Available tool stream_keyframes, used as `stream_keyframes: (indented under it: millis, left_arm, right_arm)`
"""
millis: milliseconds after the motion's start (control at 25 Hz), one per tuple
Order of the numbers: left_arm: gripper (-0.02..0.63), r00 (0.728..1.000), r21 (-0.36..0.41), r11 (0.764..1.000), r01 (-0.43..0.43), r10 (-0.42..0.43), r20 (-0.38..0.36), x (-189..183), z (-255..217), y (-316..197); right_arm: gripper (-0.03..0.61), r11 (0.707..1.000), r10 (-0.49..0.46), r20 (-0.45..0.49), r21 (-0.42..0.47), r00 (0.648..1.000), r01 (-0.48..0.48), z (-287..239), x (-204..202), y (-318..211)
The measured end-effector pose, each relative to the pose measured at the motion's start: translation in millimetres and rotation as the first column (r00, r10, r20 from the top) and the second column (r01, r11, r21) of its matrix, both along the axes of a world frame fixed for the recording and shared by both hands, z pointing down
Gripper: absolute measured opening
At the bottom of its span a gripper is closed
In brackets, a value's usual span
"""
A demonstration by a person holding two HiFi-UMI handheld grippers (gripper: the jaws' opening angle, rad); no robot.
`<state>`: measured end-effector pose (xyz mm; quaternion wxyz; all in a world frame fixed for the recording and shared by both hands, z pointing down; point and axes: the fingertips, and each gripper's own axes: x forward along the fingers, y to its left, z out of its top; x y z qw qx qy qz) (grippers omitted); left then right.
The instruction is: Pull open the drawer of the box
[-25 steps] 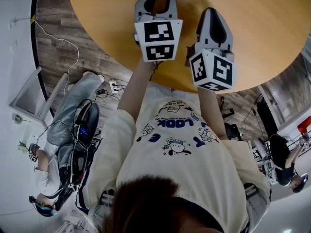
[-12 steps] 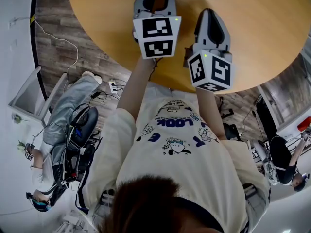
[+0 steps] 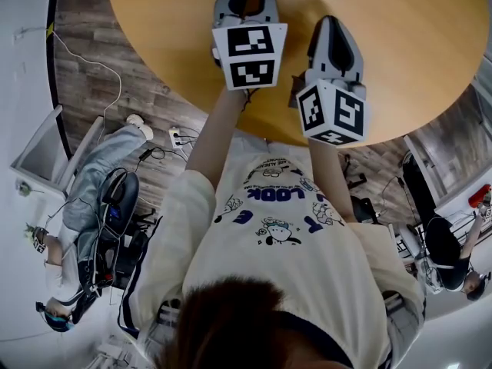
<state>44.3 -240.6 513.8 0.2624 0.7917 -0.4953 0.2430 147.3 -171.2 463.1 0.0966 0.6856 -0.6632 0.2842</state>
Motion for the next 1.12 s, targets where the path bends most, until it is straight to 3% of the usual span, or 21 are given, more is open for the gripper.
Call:
stream_keyframes:
  millis: [1120]
  left_arm:
    - [0.075, 1.000, -0.013, 1.000, -0.008, 0.008, -0.001, -6, 0, 22]
  right_arm:
    - [0.037, 0.999, 0.038, -0.009, 0.003, 0.999, -0.038, -4, 6, 15]
